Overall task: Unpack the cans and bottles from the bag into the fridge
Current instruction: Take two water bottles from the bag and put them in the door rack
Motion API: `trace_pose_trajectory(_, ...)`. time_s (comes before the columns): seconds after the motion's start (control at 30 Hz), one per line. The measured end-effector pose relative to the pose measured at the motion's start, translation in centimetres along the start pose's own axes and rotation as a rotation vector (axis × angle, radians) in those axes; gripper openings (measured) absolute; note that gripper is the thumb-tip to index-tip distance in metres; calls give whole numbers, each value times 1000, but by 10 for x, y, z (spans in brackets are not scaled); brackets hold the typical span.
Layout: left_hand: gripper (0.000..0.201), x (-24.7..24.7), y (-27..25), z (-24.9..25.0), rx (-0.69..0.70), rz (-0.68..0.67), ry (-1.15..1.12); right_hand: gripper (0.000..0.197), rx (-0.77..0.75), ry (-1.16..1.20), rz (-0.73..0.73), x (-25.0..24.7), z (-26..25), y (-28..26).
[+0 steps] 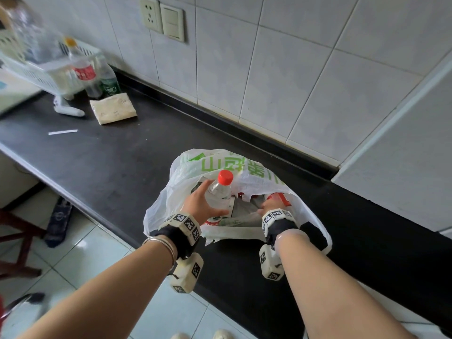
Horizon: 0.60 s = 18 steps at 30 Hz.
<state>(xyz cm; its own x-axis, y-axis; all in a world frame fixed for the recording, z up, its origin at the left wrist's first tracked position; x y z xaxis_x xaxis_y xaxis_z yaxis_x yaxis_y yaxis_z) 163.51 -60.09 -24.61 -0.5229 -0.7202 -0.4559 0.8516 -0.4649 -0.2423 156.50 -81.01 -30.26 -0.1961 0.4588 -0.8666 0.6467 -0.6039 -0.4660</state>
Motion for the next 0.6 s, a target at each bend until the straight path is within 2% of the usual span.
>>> trace_pose_trajectory(0.07, 93, 0, 0, 0, -1, -1, 2, 37, -1, -86, -2, 1, 1, 5)
trace_pose_trajectory(0.13, 93, -1, 0, 1, 4, 1, 3, 33, 27, -75, -12, -3, 4, 5)
trace_pose_trajectory(0.27, 91, 0, 0, 3, 14, 9, 0, 5, 26, 0, -19, -7, 8, 6)
trace_pose_trajectory(0.33, 92, 1, 1, 3, 12, 7, 4, 16, 70, 46, 19, -9, 10, 8)
trace_pose_trajectory(0.4, 92, 3, 1, 3, 7, 3, 8, 9, 68, 57, 6, -11, 9, 8)
trace_pose_trajectory(0.5, 92, 4, 0, 6, 23, -2, 10, 7, 44, 38, -86, -2, 16, 1)
trace_pose_trajectory(0.6, 91, 5, -1, 5, 26, -4, 12, 29, 61, -19, -33, 10, 29, -3)
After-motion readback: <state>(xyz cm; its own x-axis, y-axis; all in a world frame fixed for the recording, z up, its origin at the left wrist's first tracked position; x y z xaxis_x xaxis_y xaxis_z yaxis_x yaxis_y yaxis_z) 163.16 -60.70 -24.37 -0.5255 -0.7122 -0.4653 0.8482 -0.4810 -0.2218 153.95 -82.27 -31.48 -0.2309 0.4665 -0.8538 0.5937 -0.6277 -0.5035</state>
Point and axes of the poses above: each hand's wrist, its own y-axis towards the middle knuckle, its own x-axis out of the palm, z = x × y, the point moved 6 cm from there along y, towards the middle knuckle, and after that the axes turned 9 degrees about -y, right-handed, at the moved point
